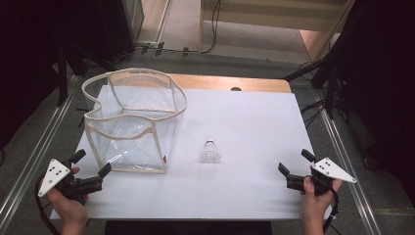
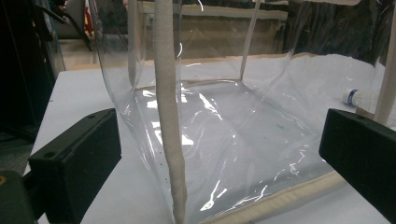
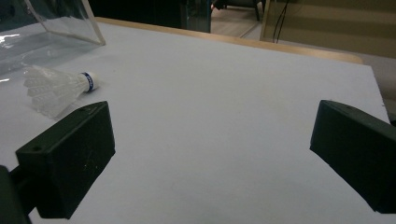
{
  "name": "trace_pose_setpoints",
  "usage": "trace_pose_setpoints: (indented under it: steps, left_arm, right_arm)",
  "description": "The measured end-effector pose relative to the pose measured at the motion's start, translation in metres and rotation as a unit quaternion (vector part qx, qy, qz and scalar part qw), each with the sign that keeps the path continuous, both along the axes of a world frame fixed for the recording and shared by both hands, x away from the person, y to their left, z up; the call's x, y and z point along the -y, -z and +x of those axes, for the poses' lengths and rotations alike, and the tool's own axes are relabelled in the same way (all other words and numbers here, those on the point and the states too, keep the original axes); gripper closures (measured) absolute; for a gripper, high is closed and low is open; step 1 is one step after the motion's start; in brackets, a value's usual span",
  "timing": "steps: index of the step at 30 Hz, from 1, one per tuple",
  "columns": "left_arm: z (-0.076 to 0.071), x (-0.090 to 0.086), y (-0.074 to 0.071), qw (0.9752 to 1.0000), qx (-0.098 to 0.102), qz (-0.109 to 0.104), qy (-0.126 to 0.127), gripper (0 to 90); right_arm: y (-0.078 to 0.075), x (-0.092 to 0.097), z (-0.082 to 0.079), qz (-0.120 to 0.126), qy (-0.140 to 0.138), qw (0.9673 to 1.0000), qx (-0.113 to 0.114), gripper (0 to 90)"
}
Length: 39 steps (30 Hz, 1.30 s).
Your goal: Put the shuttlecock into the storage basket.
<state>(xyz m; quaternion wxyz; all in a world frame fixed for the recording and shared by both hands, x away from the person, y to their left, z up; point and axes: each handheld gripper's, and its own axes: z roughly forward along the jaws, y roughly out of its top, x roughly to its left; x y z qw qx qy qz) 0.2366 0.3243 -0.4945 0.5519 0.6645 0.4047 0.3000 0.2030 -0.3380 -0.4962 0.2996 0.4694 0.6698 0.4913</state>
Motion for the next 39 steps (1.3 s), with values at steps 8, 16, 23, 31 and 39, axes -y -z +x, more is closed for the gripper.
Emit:
trace_pose_setpoints:
  steps: [8, 16, 23, 31, 39]
  left_arm:
    - [0.0, 0.0, 0.0, 1.0, 0.001, 0.0, 0.002, 0.0]
    - [0.0, 0.0, 0.0, 1.0, 0.0, 0.0, 0.003, 0.0]
    - [0.0, 0.0, 0.0, 1.0, 0.0, -0.002, 0.004, 0.0]
    - [0.001, 0.0, 0.0, 1.0, 0.0, -0.002, 0.004, 0.0]
    - [0.001, 0.0, 0.0, 1.0, 0.0, -0.002, 0.007, 0.0]
  right_arm:
    - [-0.011, -0.016, 0.003, -0.006, -0.021, 0.9997, -0.011, 0.0]
    - [-0.022, -0.034, 0.012, -0.005, -0.043, 0.999, -0.009, 0.0]
    - [-0.024, -0.045, 0.02, -0.005, -0.053, 0.9984, -0.017, 0.0]
    - [-0.028, -0.058, 0.028, -0.007, -0.071, 0.9973, -0.02, 0.0]
    - [-0.033, -0.071, 0.035, -0.012, -0.084, 0.9961, -0.022, 0.0]
